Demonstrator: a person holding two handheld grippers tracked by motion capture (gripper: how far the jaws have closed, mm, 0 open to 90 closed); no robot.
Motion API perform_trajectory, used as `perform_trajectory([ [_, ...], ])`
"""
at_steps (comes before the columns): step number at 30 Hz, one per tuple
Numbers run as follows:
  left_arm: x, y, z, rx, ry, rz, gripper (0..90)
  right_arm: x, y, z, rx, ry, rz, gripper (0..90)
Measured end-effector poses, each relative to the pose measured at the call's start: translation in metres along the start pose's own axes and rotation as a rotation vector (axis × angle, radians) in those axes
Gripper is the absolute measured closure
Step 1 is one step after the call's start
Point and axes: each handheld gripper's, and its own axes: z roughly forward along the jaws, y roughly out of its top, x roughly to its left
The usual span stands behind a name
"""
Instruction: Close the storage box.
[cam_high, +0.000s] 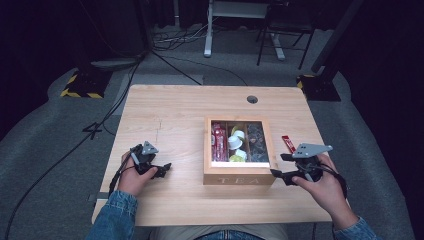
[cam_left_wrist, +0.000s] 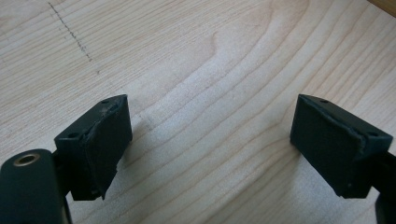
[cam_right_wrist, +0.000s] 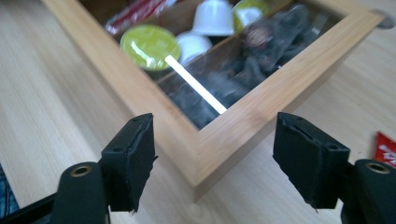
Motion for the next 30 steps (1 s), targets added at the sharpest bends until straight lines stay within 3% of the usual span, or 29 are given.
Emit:
perform_trajectory([
  [4, 0.0, -0.003, -0.003, 0.004, -0.002, 0.003, 13.1, -0.014, 0.0, -0.016, -0.053, -0.028, 0.043, 27.7],
  [10, -0.002, -0.011, -0.01, 0.001, -0.002, -0.002, 13.1, -0.034, -0.011, -0.037, -0.044, -0.074, 0.099, 27.0],
  [14, -0.001, -0.015, -0.014, 0.0, -0.003, 0.009, 13.0, -0.045, -0.024, -0.045, -0.01, -0.089, 0.123, 26.4],
  [26, 0.0, -0.016, -0.015, 0.001, -0.005, 0.015, 12.9, -0.063, -0.066, -0.043, 0.062, -0.081, 0.213, 19.7],
  [30, 0.0, -0.016, -0.015, 0.004, -0.007, 0.016, 12.8, -0.067, -0.078, -0.038, 0.056, -0.093, 0.231, 19.2],
])
